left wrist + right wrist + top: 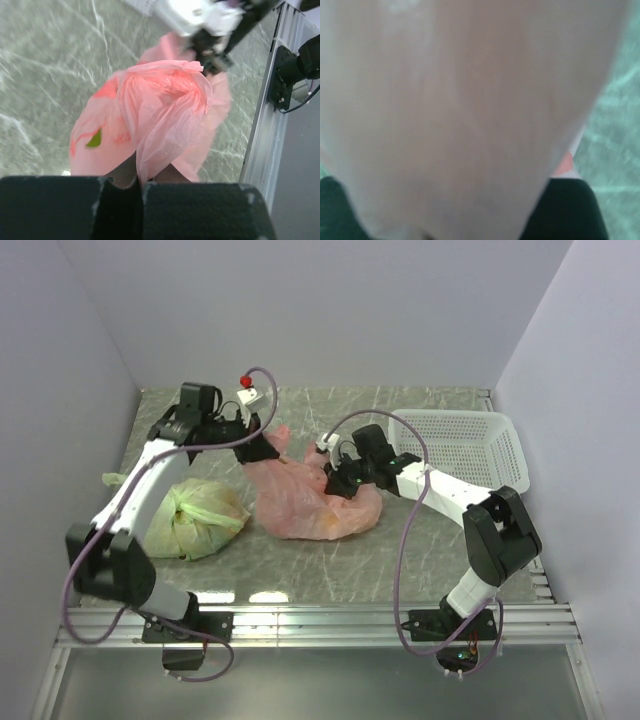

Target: Place the fake fruits into the plastic bag and tie a complex knot

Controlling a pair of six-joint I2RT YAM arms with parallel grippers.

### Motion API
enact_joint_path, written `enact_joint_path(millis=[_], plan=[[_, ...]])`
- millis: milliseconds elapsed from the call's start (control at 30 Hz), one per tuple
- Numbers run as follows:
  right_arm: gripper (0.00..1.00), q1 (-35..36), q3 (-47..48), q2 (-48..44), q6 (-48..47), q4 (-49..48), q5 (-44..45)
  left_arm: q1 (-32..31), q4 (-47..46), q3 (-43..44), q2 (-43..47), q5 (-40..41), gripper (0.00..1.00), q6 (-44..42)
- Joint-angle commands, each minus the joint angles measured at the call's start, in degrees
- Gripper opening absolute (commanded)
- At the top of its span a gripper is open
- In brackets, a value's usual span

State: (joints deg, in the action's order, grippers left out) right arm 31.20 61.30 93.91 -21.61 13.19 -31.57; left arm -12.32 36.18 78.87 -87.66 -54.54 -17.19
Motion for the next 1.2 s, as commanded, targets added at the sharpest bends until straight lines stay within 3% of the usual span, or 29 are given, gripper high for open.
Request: enact_joint_path(millis=[0, 200, 267, 333, 433, 533, 600, 700, 800, 967, 1167], plan=[[0.0, 0.0, 0.67, 0.75, -2.47, 5.09, 4.06, 0.8, -8.51, -3.28, 8.55, 0.49, 0.0, 0.59], [0.0, 0.09, 2.15, 1.28, -1.6, 6.67, 4.15, -0.86, -0.07, -6.89, 9.79, -2.67, 0.0, -10.92], [0.0, 0.26, 4.17, 1.45, -0.63, 7.9, 2.75, -4.62, 6.49, -4.96, 8.22, -4.08, 0.0, -19.14], [0.0, 0.44, 5.58, 1.98, 0.15, 9.39, 1.96, -7.36, 7.85, -3.82, 7.07, -3.12, 0.0, -21.91], [0.0, 0.7, 6.55, 1.72, 0.6, 9.66, 0.46, -9.92, 2.95, -4.34, 5.22, -4.34, 0.0, -20.08], [0.0, 0.7, 6.2, 0.93, 0.95, 9.57, -0.94, -10.62, -5.22, -5.13, 3.64, -5.22, 0.0, -12.7], [0.09, 0.53, 6.11, 0.4, 1.74, 9.66, -0.42, -10.71, -5.34, -4.52, 2.14, -5.57, 0.0, -12.43], [0.43, -2.89, 5.41, -2.49, 4.8, 8.79, -4.17, -10.62, -2.01, -3.02, 0.91, -5.31, 0.0, -15.15], [0.67, -8.07, 5.85, -3.9, 6.75, 9.22, -10.15, -10.62, -1.38, -3.63, 1.52, -5.05, 0.0, -15.94], [0.75, -13.97, 8.13, -5.84, 5.0, 12.99, -25.71, -10.62, -2.08, -5.04, 2.58, -5.05, 0.0, -14.81], [0.76, -15.21, 7.01, -5.93, 2.97, 14.59, -28.89, -10.62, -3.31, -5.22, 3.02, -5.31, 0.0, -13.05]])
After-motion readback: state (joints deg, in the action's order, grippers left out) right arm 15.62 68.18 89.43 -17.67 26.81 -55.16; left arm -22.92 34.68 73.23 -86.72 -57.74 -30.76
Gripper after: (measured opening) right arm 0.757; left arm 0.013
